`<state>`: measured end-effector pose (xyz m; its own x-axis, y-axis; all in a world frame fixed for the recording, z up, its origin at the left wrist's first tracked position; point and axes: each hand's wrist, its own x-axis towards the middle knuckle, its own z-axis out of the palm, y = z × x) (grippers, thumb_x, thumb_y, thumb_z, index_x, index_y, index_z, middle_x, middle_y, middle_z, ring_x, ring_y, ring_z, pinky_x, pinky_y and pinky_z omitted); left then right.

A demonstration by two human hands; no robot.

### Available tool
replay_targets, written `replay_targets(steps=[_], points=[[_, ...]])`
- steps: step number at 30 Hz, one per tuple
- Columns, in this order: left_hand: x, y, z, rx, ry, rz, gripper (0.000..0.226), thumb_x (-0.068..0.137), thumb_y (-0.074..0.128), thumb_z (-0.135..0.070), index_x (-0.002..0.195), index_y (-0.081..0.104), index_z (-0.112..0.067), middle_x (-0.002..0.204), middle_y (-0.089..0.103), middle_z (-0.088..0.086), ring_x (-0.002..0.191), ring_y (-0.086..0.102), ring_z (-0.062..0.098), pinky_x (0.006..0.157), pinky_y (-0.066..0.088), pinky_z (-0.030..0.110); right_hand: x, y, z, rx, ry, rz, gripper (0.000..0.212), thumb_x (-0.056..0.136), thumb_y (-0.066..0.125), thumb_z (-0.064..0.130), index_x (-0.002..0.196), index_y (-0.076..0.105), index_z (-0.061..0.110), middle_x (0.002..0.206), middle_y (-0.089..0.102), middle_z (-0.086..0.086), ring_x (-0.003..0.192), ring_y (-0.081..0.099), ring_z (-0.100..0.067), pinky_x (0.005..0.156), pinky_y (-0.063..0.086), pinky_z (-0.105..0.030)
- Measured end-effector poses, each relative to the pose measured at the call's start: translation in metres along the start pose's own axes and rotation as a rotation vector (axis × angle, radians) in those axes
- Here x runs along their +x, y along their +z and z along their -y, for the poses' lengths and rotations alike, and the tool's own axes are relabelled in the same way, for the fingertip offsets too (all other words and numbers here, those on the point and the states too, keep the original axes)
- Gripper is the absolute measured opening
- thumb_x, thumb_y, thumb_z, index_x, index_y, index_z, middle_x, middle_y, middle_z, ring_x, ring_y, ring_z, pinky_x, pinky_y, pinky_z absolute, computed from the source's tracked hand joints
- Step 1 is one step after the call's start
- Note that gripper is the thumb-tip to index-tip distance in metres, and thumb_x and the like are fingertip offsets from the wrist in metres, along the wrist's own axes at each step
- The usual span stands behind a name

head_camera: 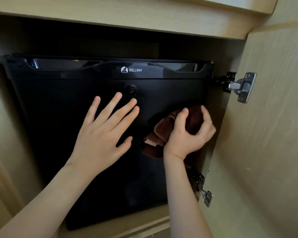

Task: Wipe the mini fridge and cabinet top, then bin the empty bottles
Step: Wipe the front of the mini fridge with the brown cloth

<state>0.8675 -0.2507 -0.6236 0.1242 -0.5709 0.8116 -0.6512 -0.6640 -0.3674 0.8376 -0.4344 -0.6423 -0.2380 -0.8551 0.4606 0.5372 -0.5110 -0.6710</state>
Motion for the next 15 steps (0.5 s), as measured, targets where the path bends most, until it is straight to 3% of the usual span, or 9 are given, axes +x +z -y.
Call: replay_targets(steps=[4, 6, 8, 12, 15], points=[[0.0, -0.001, -0.001, -0.013, -0.014, -0.005, 0.067, 0.085, 0.06, -0.033, 0.149, 0.044, -0.016, 0.16, 0.033, -0.001, 0.152, 0.02, 0.026, 0.123, 0.007, 0.053, -0.025, -0.028, -0.019, -0.052, 0.316, -0.12, 0.035, 0.082, 0.073, 0.031, 0.115, 0.064, 0.021, 0.108, 0.051, 0.005, 0.105, 0.058, -0.017, 0.089, 0.054, -0.042], [0.0, -0.001, -0.001, -0.009, -0.011, 0.001, 0.067, 0.085, 0.059, -0.033, 0.149, 0.044, -0.016, 0.159, 0.034, -0.001, 0.152, 0.02, 0.026, 0.123, 0.007, 0.053, -0.024, -0.026, -0.015, -0.1, 0.375, -0.144, 0.032, 0.084, 0.071, 0.035, 0.113, 0.062, 0.026, 0.107, 0.05, 0.006, 0.104, 0.057, -0.018, 0.089, 0.054, -0.043], [-0.001, -0.002, -0.001, -0.004, -0.013, 0.004, 0.068, 0.086, 0.059, -0.033, 0.149, 0.044, -0.016, 0.16, 0.033, -0.001, 0.152, 0.019, 0.026, 0.123, 0.007, 0.053, -0.016, -0.014, -0.004, -0.096, 0.327, -0.137, 0.032, 0.082, 0.07, 0.037, 0.111, 0.061, 0.028, 0.103, 0.049, 0.009, 0.102, 0.057, -0.018, 0.087, 0.053, -0.041], [-0.002, 0.0, 0.003, 0.0, 0.01, 0.006, 0.068, 0.087, 0.057, -0.035, 0.15, 0.042, -0.016, 0.161, 0.031, -0.001, 0.153, 0.017, 0.025, 0.123, 0.006, 0.052, -0.001, 0.014, 0.013, -0.086, 0.067, -0.064, 0.034, 0.08, 0.07, 0.038, 0.111, 0.064, 0.023, 0.1, 0.05, 0.007, 0.097, 0.053, -0.012, 0.081, 0.046, -0.019], [-0.002, 0.001, 0.002, -0.002, 0.01, -0.003, 0.068, 0.087, 0.058, -0.035, 0.15, 0.041, -0.017, 0.161, 0.032, -0.001, 0.153, 0.017, 0.025, 0.123, 0.006, 0.052, -0.01, 0.004, 0.003, -0.058, 0.019, -0.043, 0.039, 0.081, 0.071, 0.032, 0.115, 0.066, 0.015, 0.104, 0.053, -0.002, 0.1, 0.055, -0.019, 0.082, 0.049, -0.026]])
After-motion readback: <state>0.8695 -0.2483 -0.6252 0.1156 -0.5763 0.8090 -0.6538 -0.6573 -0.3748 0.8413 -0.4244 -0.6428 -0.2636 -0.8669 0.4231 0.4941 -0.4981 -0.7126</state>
